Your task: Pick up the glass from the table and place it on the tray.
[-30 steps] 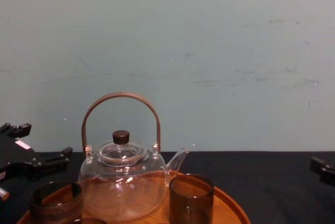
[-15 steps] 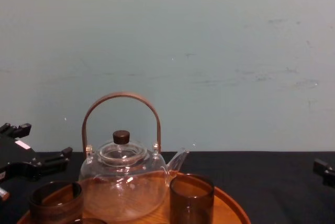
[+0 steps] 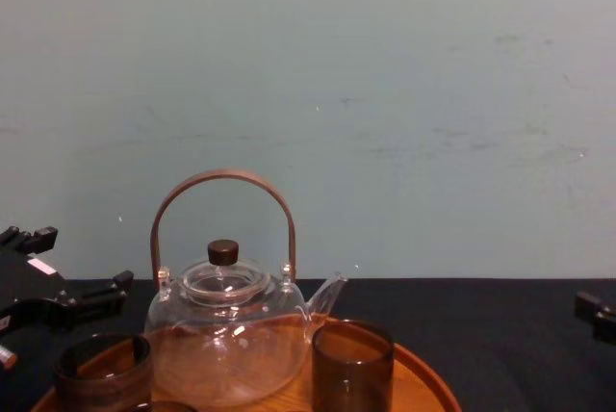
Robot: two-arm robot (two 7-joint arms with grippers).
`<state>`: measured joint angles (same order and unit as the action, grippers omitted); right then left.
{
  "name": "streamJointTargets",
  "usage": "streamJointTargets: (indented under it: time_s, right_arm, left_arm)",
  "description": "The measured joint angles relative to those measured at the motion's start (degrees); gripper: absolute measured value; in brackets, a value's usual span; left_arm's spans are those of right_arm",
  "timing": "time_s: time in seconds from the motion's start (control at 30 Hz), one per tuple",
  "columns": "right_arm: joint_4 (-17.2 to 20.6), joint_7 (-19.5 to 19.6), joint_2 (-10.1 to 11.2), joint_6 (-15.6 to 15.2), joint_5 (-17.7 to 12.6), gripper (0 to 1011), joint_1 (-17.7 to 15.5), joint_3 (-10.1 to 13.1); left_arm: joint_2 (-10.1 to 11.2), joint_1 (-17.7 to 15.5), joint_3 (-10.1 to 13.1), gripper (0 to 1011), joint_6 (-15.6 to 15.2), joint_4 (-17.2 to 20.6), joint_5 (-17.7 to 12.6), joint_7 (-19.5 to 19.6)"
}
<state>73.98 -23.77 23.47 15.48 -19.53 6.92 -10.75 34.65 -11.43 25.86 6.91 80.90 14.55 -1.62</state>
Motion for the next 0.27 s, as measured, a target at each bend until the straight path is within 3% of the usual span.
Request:
streamJointTargets:
  time_s: [0.27]
  right_arm:
    - [0.0,0.0,0.0,0.0,0.0,1002,0.0,0.0]
  left_arm:
    - [0.0,0.0,0.0,1001,0.0,0.0,0.0,0.0]
